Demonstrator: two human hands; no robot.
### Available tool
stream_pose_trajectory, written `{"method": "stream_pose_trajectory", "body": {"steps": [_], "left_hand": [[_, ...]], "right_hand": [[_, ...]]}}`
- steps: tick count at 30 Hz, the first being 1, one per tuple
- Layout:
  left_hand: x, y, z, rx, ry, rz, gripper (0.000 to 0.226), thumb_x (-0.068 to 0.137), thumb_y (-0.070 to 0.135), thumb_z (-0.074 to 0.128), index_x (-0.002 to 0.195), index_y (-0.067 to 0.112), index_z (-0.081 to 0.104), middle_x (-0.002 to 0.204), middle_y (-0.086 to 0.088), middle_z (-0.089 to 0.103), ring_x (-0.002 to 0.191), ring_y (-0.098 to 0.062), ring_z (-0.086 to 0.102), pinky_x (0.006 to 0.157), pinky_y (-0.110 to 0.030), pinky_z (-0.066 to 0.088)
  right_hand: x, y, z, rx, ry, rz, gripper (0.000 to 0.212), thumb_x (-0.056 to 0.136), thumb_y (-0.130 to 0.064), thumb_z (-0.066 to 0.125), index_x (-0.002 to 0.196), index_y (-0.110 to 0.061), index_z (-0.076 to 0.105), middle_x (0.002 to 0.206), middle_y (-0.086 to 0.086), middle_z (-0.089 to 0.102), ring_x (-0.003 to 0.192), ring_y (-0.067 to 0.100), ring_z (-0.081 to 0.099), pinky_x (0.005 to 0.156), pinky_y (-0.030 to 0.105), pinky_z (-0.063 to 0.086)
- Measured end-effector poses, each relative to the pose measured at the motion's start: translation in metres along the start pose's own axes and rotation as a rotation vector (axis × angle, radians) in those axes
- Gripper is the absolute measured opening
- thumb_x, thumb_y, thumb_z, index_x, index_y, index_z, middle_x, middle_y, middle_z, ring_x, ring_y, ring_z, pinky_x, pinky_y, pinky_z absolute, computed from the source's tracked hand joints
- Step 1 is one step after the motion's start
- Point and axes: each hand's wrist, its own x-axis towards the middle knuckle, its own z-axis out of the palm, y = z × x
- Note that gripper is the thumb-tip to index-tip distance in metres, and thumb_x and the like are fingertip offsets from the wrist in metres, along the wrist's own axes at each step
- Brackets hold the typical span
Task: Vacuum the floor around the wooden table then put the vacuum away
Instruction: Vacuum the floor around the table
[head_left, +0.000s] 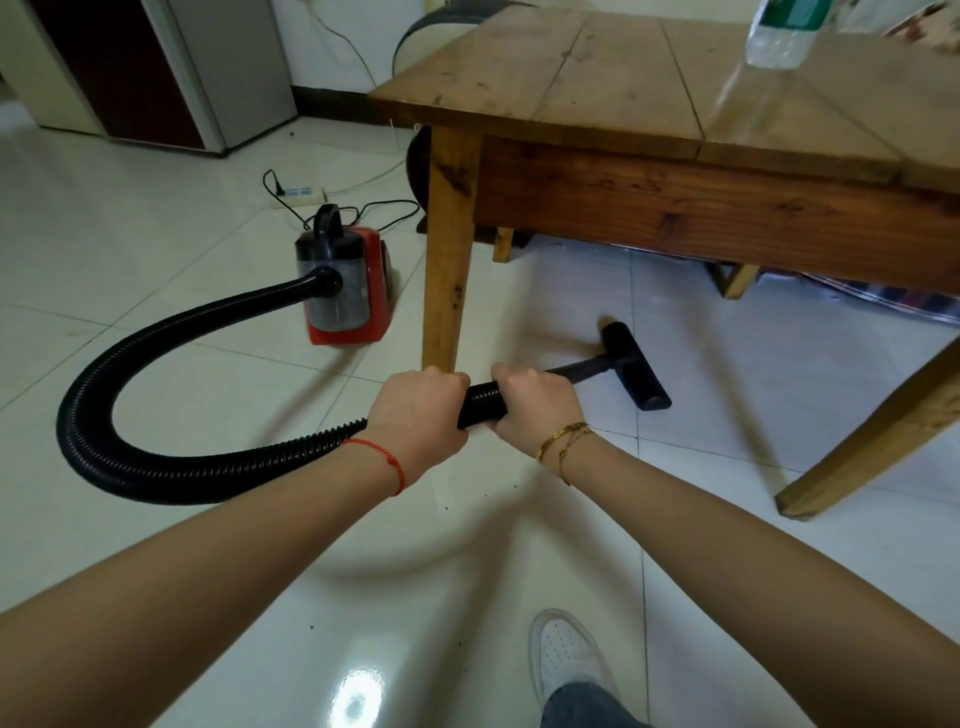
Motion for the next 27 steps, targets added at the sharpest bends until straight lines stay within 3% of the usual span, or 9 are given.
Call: {"method": "stream_pose_trajectory", "body": {"steps": [8,13,15,19,23,27], "left_hand": [[0.062,0.066,0.011,-0.036,0.020,0.026,0.016,0.087,0.020,0.055,0.103,0.018,0.055,0.073,0.001,0.047,0.063,-0.021,0.046,0.055,-0.028,0.033],[0.113,0.114,0.022,-0.086,0.008,0.052,0.023,0.086,0.017,0.056,0.110,0.015,0.057,0.096,-0.006,0.065,0.084,-0.027,0.064,0.061,-0.028,0.036],[0.133,0.131,0.026,-0.096,-0.001,0.062,0.024,0.087,0.016,0.056,0.111,0.014,0.056,0.098,-0.006,0.065,0.082,-0.025,0.063,0.061,-0.028,0.037],[0.166,0.159,0.034,-0.096,-0.012,0.080,0.025,0.088,0.014,0.056,0.112,0.013,0.056,0.099,-0.005,0.063,0.073,-0.020,0.052,0.060,-0.029,0.036],[0.184,0.176,0.040,-0.064,0.007,0.118,0.025,0.088,0.015,0.056,0.113,0.012,0.055,0.101,-0.006,0.061,0.083,-0.021,0.061,0.061,-0.027,0.037],[0.181,0.173,0.040,-0.075,-0.009,0.122,0.025,0.088,0.016,0.055,0.113,0.012,0.056,0.100,-0.006,0.062,0.082,-0.022,0.060,0.061,-0.027,0.038]], "right_hand": [[0.008,0.083,0.013,0.159,-0.025,0.185,0.024,0.080,-0.015,0.067,0.099,-0.010,0.053,0.097,0.009,0.061,0.084,0.027,0.061,0.065,0.033,0.050],[0.018,0.146,0.022,0.208,-0.011,0.295,0.026,0.080,-0.010,0.067,0.101,-0.005,0.051,0.103,0.014,0.059,0.089,0.031,0.060,0.067,0.036,0.052],[0.022,0.170,0.027,0.199,-0.014,0.333,0.025,0.082,-0.011,0.065,0.101,-0.004,0.050,0.103,0.015,0.059,0.089,0.032,0.060,0.070,0.039,0.054],[0.031,0.212,0.035,0.173,-0.062,0.433,0.023,0.086,-0.017,0.059,0.102,-0.006,0.048,0.106,0.013,0.056,0.086,0.029,0.058,0.070,0.035,0.052],[0.037,0.236,0.033,0.182,-0.144,0.510,0.021,0.086,-0.018,0.056,0.103,-0.008,0.047,0.109,0.011,0.054,0.080,0.024,0.052,0.067,0.032,0.046],[0.032,0.234,0.030,0.183,-0.168,0.455,0.023,0.085,-0.020,0.058,0.103,-0.008,0.049,0.108,0.011,0.053,0.080,0.023,0.052,0.065,0.032,0.042]]}}
